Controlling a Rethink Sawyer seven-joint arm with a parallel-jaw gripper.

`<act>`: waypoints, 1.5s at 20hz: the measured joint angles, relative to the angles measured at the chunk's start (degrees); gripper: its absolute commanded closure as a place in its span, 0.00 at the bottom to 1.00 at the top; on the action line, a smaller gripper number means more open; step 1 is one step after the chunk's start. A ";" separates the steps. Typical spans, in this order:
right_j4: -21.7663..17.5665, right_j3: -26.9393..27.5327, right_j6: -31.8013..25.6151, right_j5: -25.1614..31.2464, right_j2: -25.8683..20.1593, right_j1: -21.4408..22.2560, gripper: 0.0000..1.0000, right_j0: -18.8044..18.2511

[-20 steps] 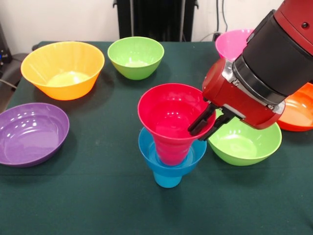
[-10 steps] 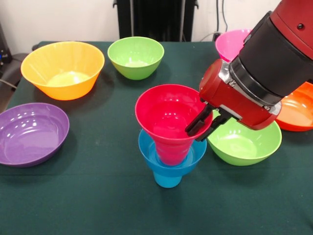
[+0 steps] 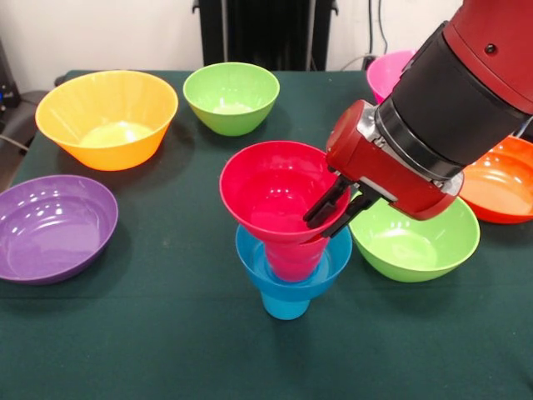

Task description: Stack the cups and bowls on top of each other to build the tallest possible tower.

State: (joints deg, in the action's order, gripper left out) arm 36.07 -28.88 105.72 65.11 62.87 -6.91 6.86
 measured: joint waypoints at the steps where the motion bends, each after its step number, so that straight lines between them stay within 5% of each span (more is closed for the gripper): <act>1: 0.00 -0.01 0.00 0.00 0.00 -0.01 1.00 -0.02; 30: 0.01 -5.67 0.80 -0.72 -0.70 0.16 1.00 2.81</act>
State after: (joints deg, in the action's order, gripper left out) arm 36.08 -34.55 106.52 64.39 62.17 -6.74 9.67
